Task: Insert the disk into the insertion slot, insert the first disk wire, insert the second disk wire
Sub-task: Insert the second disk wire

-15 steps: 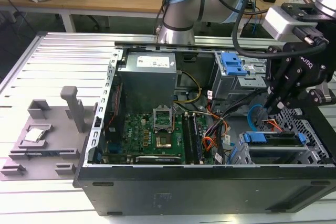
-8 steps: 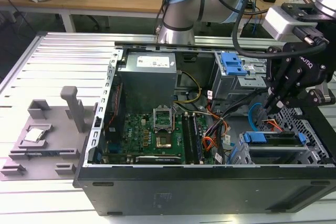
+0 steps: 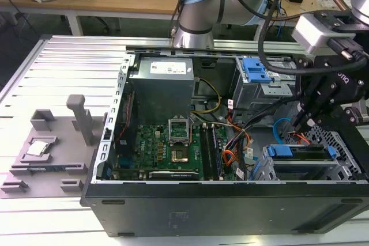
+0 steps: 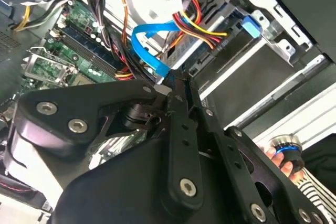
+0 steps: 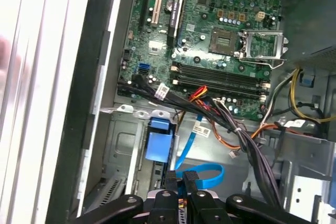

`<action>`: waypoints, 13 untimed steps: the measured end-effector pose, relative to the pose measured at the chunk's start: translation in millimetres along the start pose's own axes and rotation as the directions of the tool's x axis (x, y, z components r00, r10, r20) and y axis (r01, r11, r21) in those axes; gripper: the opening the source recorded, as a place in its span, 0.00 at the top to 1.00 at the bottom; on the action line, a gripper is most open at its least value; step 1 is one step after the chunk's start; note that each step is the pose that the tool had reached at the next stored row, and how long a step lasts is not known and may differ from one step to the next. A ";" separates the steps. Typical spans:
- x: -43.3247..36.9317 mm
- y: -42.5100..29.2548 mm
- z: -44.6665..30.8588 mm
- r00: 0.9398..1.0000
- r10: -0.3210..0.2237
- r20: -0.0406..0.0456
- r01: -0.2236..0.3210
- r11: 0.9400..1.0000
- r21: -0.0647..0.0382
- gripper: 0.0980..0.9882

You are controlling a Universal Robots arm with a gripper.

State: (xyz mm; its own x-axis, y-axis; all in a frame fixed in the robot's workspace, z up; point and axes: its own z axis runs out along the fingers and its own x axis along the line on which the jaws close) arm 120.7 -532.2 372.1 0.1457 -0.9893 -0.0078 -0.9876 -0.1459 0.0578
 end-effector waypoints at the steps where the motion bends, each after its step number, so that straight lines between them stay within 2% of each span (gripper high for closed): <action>1: 1.2 0.0 2.3 1.000 0.000 0.000 0.000 1.000 0.000 0.93; 4: 4.3 -0.9 7.0 1.000 0.000 0.000 0.000 1.000 -0.001 0.93; 7: 12.0 -1.5 11.7 1.000 0.000 0.000 0.000 1.000 -0.001 0.93; 9: 13.4 -5.0 15.8 1.000 0.000 0.000 0.000 1.000 -0.001 0.93; 13: 14.3 -11.1 19.4 1.000 0.000 0.000 0.000 1.000 -0.002 0.93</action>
State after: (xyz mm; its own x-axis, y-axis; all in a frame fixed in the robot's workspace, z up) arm 132.6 -544.7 351.9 0.1457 -0.9893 -0.0080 -0.9875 -0.1459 0.0597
